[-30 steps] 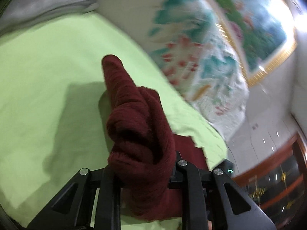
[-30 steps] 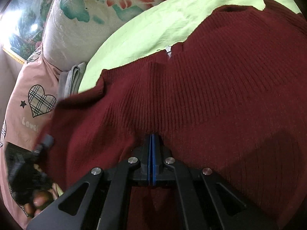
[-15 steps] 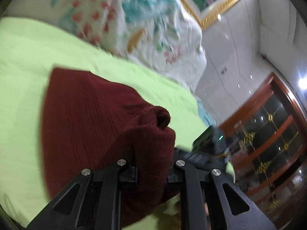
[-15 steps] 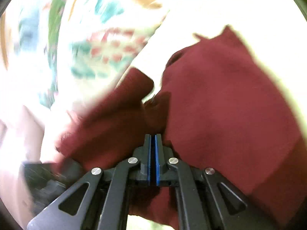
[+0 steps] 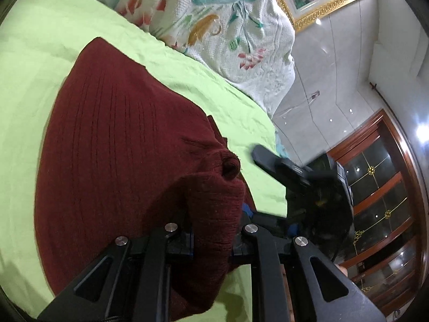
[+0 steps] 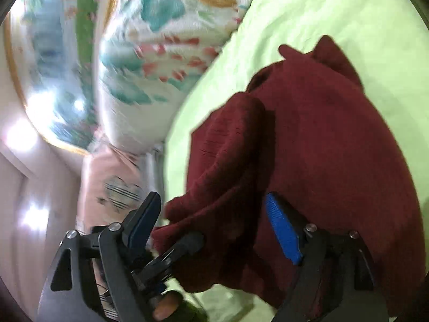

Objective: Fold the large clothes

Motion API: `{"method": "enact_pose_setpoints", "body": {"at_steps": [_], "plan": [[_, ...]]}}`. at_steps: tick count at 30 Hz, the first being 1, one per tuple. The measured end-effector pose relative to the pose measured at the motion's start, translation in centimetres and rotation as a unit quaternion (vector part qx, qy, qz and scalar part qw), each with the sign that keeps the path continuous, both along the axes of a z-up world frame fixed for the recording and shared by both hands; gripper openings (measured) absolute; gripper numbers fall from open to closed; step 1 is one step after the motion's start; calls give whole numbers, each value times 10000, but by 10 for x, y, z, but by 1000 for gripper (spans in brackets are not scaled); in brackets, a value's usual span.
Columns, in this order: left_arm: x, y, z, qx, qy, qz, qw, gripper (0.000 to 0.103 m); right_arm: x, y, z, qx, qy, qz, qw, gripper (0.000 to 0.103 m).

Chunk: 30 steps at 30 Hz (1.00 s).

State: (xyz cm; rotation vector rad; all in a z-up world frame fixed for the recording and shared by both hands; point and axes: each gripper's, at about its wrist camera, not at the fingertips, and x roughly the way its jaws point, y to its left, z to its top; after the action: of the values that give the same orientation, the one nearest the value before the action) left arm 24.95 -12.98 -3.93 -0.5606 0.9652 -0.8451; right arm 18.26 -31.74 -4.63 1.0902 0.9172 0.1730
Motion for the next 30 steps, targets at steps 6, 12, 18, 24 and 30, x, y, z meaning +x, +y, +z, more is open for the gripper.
{"method": "enact_pose_setpoints", "body": {"at_steps": [6,12,18,24,30], "plan": [[-27,27,18,189,-115,-400,9990,45,26,5,-8,-127,249,368,9989,80],[-13,100,18,375,26,703,9968,60,34,10,-8,-194,252,611,9976,70],[29,103,-26,734,741,818,9912,60,51,19,-25,-415,614,811,9939,29],[39,80,-17,823,690,577,9925,59,58,5,13,-862,30,874,9924,18],[31,54,0,1224,398,337,9911,68,38,-38,60,-1446,-513,683,9858,18]]}}
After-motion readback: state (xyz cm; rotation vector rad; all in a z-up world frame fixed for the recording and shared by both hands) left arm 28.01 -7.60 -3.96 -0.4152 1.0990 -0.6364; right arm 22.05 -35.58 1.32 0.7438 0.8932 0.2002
